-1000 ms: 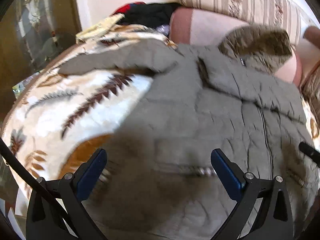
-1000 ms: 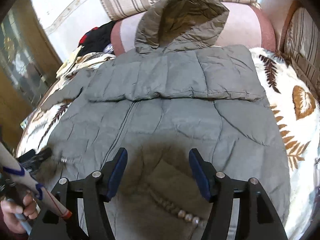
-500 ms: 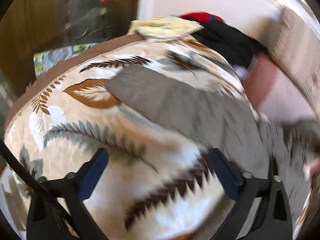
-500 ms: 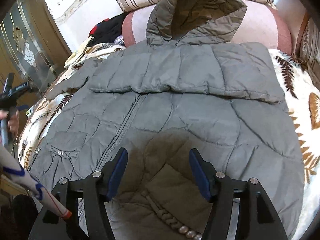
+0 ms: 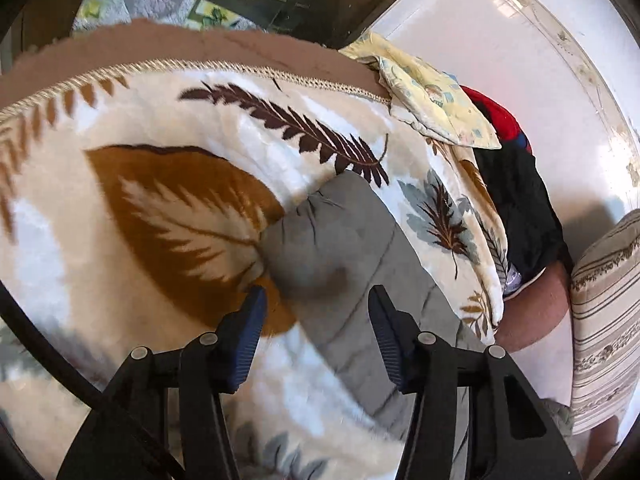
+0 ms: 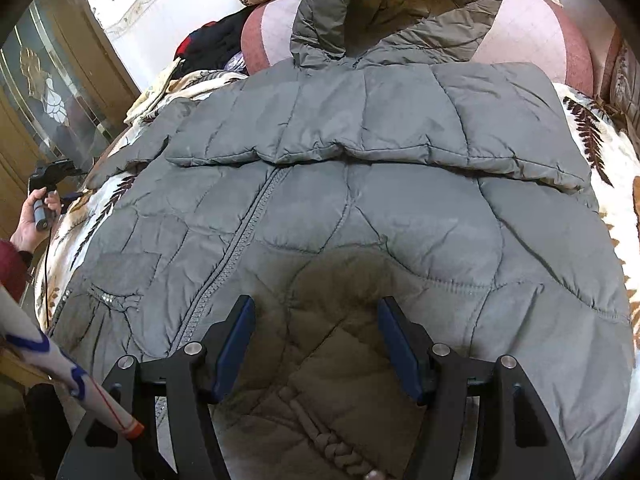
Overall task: Fold large clothes
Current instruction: 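Reach the left gripper to the other sleeve cuff and grasp it, then fold the held sleeve with the left gripper over the jacket body, release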
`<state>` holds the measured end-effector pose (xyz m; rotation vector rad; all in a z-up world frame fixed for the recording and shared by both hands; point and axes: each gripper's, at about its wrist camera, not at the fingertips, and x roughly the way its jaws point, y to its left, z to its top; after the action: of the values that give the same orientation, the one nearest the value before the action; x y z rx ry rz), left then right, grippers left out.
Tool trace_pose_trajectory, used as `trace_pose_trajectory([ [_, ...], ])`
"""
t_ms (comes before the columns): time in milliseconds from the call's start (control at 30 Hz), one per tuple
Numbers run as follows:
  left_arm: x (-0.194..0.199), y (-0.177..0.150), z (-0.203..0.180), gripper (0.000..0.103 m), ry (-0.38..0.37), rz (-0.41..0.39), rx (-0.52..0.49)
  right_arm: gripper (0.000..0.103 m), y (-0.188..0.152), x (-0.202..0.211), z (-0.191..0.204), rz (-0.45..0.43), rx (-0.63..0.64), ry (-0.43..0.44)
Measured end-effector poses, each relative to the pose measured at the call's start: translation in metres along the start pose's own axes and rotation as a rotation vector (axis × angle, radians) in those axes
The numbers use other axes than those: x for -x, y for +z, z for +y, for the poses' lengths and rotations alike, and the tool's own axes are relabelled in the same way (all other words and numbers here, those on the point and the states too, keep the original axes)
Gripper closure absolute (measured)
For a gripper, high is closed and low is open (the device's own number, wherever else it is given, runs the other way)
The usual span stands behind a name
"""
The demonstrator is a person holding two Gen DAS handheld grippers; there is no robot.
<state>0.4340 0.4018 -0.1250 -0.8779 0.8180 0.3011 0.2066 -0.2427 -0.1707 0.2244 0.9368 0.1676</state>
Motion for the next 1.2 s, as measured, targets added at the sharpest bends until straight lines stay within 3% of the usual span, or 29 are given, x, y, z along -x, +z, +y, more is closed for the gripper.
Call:
trace_pose_trajectory([
  [167,-0.032,0.003,0.002,0.052,-0.051,0.005,0.032,0.035,0.001,-0.003,0.002,0.002,0.009,-0.011],
  [233,-0.030,0.000,-0.003,0.087,-0.006,-0.049,0.001,0.035,0.001,-0.003,0.003,0.000,0.009,-0.014],
  [467,0.014,-0.004,-0.045,0.091,-0.036,-0.123,-0.139,0.035,0.006,0.007,-0.005,-0.035,-0.041,0.022],
  [667,0.081,-0.029,-0.123,0.091,-0.120,-0.175,-0.301,0.035,0.013,0.036,-0.022,-0.132,-0.114,0.037],
  [833,0.141,-0.082,-0.208,0.091,-0.231,-0.191,-0.466,0.035,0.017,0.058,-0.035,-0.195,-0.152,0.031],
  [967,0.180,-0.153,-0.271,0.091,-0.325,-0.166,-0.619,0.035,0.017,0.082,-0.050,-0.270,-0.208,0.025],
  [1067,0.192,-0.225,-0.312,0.091,-0.393,-0.108,-0.738,0.035,0.016,0.098,-0.062,-0.322,-0.247,0.001],
  [1200,0.180,-0.320,-0.343,0.091,-0.439,0.022,-0.838,0.035,0.015,0.109,-0.077,-0.356,-0.304,-0.006],
])
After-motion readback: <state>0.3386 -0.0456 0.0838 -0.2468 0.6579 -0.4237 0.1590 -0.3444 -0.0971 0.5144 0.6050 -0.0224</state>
